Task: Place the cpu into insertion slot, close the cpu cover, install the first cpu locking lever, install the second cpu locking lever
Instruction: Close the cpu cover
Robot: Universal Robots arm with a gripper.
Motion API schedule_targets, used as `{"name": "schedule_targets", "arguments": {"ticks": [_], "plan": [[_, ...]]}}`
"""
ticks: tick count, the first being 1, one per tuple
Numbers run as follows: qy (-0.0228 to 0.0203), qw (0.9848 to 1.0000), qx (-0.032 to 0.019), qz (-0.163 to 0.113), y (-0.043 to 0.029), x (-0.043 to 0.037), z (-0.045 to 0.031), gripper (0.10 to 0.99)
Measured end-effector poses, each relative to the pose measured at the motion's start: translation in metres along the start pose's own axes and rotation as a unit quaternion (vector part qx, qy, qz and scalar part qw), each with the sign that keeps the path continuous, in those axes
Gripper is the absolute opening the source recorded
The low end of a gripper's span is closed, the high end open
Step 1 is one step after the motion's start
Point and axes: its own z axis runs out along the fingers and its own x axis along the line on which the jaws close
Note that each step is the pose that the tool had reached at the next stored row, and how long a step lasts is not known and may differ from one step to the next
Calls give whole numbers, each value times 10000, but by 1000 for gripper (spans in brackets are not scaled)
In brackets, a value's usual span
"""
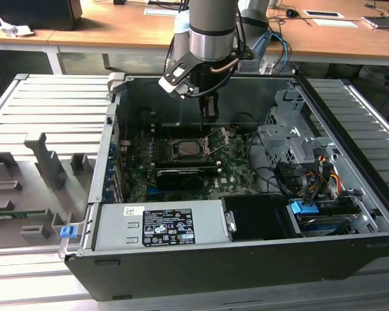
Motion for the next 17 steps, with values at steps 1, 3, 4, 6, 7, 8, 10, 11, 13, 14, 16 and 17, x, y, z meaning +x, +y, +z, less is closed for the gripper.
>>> {"name": "schedule_targets", "arguments": {"ticks": [1,3,4,6,7,8,10,11,13,14,16,17], "plan": [[-1,10000,2,0,5,0,1,106],[0,10000,8,0,19,0,3,106],[0,10000,8,0,23,0,4,106],[0,10000,8,0,36,1,5,106],[0,10000,8,0,41,1,6,106],[0,10000,8,0,46,1,6,106],[0,10000,8,0,53,1,7,106],[0,10000,8,0,56,1,7,106],[0,10000,8,0,63,1,8,106],[0,10000,8,0,66,1,8,106],[0,10000,8,0,77,2,9,106],[-1,10000,8,0,80,2,9,106]]}}
